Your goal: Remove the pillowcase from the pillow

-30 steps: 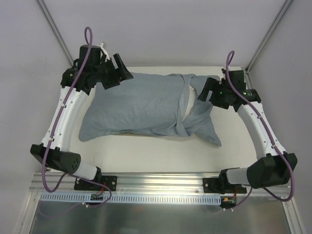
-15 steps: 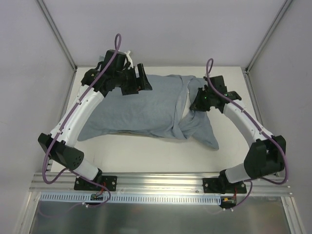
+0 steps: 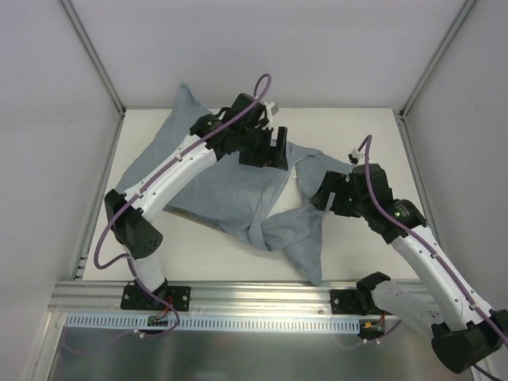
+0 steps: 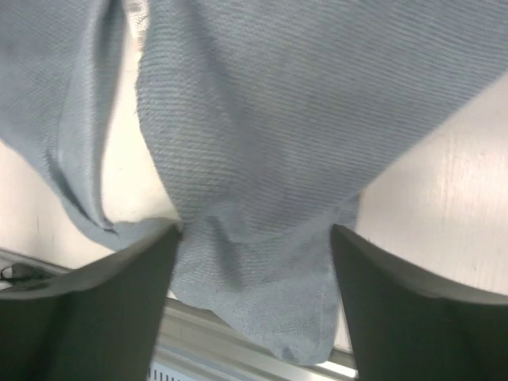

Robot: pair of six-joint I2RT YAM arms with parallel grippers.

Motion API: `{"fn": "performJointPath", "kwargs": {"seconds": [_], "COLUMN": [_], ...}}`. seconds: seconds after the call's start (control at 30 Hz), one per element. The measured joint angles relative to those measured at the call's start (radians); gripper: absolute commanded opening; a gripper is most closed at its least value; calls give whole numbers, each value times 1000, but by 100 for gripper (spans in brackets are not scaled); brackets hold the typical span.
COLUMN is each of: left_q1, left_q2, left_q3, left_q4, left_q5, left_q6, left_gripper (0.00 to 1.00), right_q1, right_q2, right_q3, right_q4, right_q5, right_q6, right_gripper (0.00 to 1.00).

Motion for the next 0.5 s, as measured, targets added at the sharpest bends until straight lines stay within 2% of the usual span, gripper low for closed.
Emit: {"fn": "performJointPath", "kwargs": {"seconds": [0.13,0.23,0.33,0.47,0.5], "left_q1": [-78,-122,-137,-131,-129], "left_q2": [87,139,178,230,242], "left_q3": [79,116,129,140,143], "left_q4": [-6,-16,-29,-36,-39], "left_q5": [-51,-103,-150,-192,-203], "left_q6": [31,50,58,66,66], "left_gripper": [87,86,80,44,23], "right_q1": [-23,-23,-24,-24,-24], "right_q2": [21,62,110,185,207], "right_q3": [33,75,120,153,155], "right_q4": [-53,-70,-62,-17,-6], "right_q5": [44,53,55,34,26], "right_q6": [-19,-22,-22,-21,-21], "right_gripper": [91,91,91,86,78]}}
